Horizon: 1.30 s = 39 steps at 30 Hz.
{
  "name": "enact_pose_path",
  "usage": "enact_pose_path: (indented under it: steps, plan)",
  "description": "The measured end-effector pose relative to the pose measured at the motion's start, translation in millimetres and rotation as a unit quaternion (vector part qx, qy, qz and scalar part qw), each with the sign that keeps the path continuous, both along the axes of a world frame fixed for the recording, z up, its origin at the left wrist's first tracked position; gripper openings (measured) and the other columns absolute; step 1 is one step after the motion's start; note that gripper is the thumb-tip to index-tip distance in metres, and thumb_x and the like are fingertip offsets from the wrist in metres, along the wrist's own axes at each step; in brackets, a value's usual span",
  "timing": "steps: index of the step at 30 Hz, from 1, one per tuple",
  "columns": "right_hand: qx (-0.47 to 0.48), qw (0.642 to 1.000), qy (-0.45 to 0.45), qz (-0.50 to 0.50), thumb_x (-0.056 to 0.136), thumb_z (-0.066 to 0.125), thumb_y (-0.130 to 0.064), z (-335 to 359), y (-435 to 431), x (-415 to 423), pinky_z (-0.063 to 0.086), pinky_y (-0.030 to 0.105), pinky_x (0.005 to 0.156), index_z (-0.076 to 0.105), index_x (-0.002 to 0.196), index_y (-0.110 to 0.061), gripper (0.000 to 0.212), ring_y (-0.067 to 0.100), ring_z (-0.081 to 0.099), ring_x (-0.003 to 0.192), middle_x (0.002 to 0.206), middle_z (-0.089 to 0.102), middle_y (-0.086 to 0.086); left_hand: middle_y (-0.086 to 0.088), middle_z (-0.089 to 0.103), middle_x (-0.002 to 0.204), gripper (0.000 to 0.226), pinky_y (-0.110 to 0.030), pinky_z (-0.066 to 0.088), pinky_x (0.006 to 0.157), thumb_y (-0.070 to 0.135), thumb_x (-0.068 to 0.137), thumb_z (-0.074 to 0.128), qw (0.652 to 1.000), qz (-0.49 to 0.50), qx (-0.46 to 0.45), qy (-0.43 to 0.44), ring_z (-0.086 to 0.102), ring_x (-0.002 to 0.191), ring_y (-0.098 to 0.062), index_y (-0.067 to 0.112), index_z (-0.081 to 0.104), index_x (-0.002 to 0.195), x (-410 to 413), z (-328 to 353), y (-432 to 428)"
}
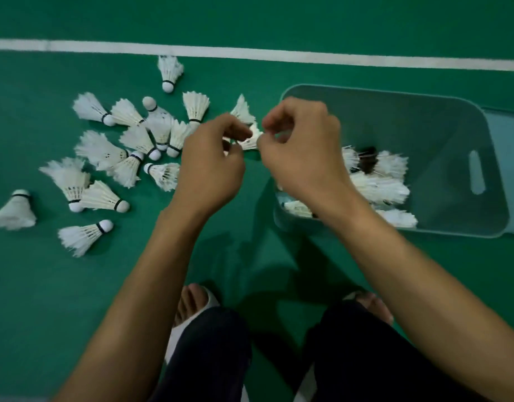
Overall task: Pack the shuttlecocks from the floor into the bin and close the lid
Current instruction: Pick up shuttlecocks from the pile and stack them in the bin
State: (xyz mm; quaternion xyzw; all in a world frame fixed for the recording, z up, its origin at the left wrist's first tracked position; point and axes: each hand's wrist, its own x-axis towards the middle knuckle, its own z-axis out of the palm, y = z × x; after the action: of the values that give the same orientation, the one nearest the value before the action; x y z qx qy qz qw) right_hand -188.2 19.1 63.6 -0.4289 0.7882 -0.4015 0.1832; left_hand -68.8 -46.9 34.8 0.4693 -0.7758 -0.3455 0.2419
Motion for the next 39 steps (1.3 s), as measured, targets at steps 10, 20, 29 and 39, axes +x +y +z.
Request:
enact_pose_path:
  steps: [10, 20, 29, 39]
  plan:
    - [0.230, 0.961, -0.111, 0.104, 0.081, 0.064, -0.014, -96, -48, 86, 0.044, 0.036, 0.091, 0.053, 0.125, -0.014, 0.044, 0.034, 0.057, 0.114, 0.120, 0.059, 0.013, -0.014, 0.048, 0.133, 0.066, -0.048, 0.039, 0.098, 0.051, 0.071, 0.075, 0.941, 0.216, 0.023, -0.258, 0.042, 0.126, -0.038, 0.014, 0.057, 0.122, 58, -103, -53]
    - [0.126, 0.979, 0.003, 0.160, 0.079, 0.058, -0.009, -135, -70, 115, 0.048, 0.042, 0.072, 0.052, 0.132, -0.018, 0.055, 0.039, 0.066, 0.093, 0.099, 0.072, 0.013, -0.006, 0.053, 0.129, 0.080, -0.024, 0.027, 0.093, 0.062, 0.052, 0.053, 0.962, 0.104, 0.144, -0.208, 0.044, 0.125, -0.029, 0.026, 0.064, 0.123, 102, -120, -80]
    - [0.181, 0.960, 0.124, 0.175, 0.088, 0.069, -0.038, -147, -83, 113, 0.051, 0.037, 0.070, 0.062, 0.114, -0.020, 0.033, 0.036, 0.069, 0.089, 0.096, 0.073, 0.009, -0.008, 0.056, 0.129, 0.057, -0.043, 0.046, 0.086, 0.014, 0.078, 0.067, 0.919, 0.069, 0.014, -0.387, 0.046, 0.115, -0.036, 0.024, 0.061, 0.134, 123, -132, -101]
    - [0.136, 0.979, 0.096, 0.121, 0.085, 0.075, -0.022, -161, -76, 91, 0.051, 0.038, 0.091, 0.039, 0.143, -0.009, 0.070, 0.031, 0.051, 0.120, 0.139, 0.043, 0.016, 0.005, 0.066, 0.069, 0.019, -0.033, 0.050, 0.066, 0.034, 0.072, 0.079, 0.892, 0.398, 0.203, 0.072, 0.056, 0.064, -0.013, 0.017, 0.070, 0.072, 100, -135, -103]
